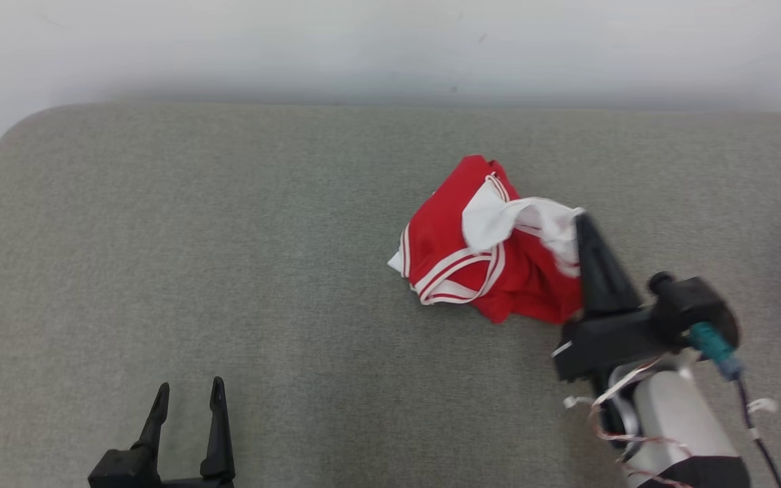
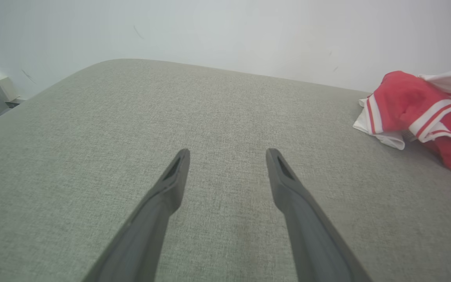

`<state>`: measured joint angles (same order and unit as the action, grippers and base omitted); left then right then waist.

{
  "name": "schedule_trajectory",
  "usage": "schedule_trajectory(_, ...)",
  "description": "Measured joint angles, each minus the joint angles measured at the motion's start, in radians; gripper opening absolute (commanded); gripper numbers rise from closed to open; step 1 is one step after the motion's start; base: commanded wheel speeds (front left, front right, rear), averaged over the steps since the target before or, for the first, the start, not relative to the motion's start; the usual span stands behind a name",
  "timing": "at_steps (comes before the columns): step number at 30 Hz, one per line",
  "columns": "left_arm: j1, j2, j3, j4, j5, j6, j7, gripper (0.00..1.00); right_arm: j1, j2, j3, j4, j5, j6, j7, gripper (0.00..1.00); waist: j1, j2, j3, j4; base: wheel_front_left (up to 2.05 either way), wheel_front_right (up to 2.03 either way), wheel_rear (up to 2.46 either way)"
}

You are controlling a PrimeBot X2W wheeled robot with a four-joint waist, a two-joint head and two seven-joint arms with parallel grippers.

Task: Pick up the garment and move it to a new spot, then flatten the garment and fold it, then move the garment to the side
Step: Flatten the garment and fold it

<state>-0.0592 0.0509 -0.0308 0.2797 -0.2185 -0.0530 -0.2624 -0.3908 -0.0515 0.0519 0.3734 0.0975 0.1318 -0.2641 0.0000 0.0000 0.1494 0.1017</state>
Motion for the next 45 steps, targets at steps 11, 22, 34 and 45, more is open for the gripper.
schedule_trajectory(11, 0.003, 0.0, 0.007, 0.001, 0.006, -0.008, 0.0, 1.0, -0.012, 0.0, -0.268, -0.037, -0.051, 0.0, 0.0, 0.0, -0.0001, 0.0, -0.028, -0.061, 0.0, 0.0, 0.0)
schedule_trajectory(22, 0.014, 0.0, 0.021, 0.004, 0.016, -0.017, 0.0, 1.0, 0.044, -0.001, -0.434, 0.101, -0.118, 0.0, 0.0, 1.0, -0.0001, 0.0, -0.037, -0.083, 0.0, 0.0, 0.0)
schedule_trajectory(34, 0.011, 0.0, 0.006, 0.011, 0.022, -0.02, 0.0, 1.0, 0.043, -0.001, -0.203, 0.115, -0.07, 0.0, 0.0, 1.0, 0.0, 0.0, -0.022, -0.07, 0.0, 0.0, 0.0)
schedule_trajectory(45, 0.01, 0.0, -0.017, 0.019, -0.002, -0.018, 0.0, 1.0, -0.024, 0.0, 0.103, 0.198, 0.036, 0.0, 0.0, 1.0, 0.0, 0.0, -0.008, -0.019, 0.0, 0.0, 0.0)
